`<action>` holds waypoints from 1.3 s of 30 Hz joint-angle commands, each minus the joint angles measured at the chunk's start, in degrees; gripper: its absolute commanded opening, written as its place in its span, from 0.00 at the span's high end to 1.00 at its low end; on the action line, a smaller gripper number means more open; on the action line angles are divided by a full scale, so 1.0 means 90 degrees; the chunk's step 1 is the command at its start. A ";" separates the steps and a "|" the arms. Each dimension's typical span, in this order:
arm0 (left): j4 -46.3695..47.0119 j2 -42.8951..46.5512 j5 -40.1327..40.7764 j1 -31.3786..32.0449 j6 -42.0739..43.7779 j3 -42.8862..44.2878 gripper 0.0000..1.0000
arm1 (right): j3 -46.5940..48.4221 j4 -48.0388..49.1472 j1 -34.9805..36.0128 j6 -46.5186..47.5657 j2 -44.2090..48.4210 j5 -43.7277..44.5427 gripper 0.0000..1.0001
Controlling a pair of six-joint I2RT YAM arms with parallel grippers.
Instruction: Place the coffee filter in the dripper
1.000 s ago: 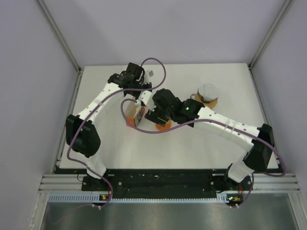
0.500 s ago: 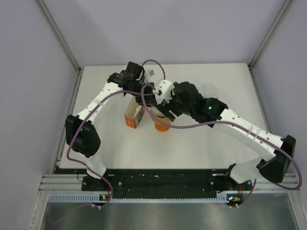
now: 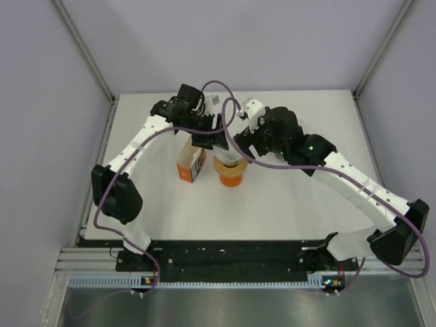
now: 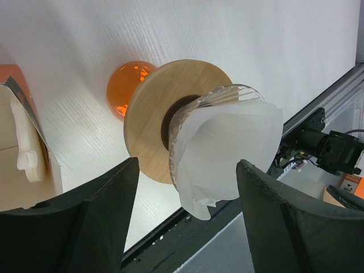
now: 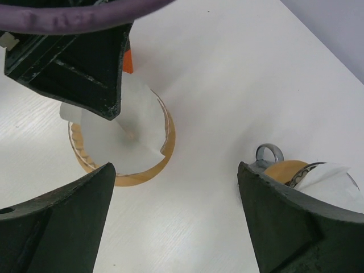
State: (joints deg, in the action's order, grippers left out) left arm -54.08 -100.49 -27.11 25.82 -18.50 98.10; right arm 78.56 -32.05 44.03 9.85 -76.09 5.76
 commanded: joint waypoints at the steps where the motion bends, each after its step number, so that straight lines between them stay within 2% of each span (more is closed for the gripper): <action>1: -0.0074 0.0374 0.0112 0.0021 0.0307 0.0417 0.24 | -0.0018 0.0407 -0.0224 -0.0400 0.0301 -0.0220 0.11; 6: -0.0250 0.0413 0.0483 -0.0008 0.0542 0.0778 0.23 | -0.0038 0.0456 -0.0692 -0.0907 0.0330 -0.0045 0.05; 9: -0.0114 0.0578 0.0727 -0.0261 0.0562 0.0945 0.23 | -0.0116 0.0466 -0.1219 -0.1356 0.0456 0.0131 0.04; 14: 0.0647 0.1076 0.1040 -0.1227 0.0474 0.0604 0.22 | -0.0574 0.0612 -0.2575 -0.1992 0.0983 0.0209 0.03; 19: 0.1116 0.1380 0.1614 -0.2340 0.0581 0.0097 0.21 | -0.1666 0.1080 -0.4274 -0.2548 0.1647 0.0074 0.01; 22: 0.1632 0.1633 0.2103 -0.2761 0.0669 -0.0585 0.21 | -0.2272 0.1354 -0.5153 -0.2715 0.1843 0.0044 0.01; 26: 0.2988 0.2102 0.2631 -0.3278 0.0786 -0.2117 0.19 | -0.2985 0.1705 -0.5653 -0.2939 0.1863 0.0306 0.01; 31: 0.4572 0.2298 0.2954 -0.3796 0.1000 -0.3555 0.18 | -0.3738 0.2388 -0.5898 -0.3018 0.1990 0.0492 0.01; 39: 0.5891 0.2337 0.3413 -0.3924 0.1226 -0.5099 0.13 | -0.4392 0.3189 -0.5898 -0.2910 0.1834 0.0483 0.01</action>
State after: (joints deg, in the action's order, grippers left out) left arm -12.71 -81.87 1.21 -9.56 -8.91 55.88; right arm 41.10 -11.62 -8.34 -15.86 -60.01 9.82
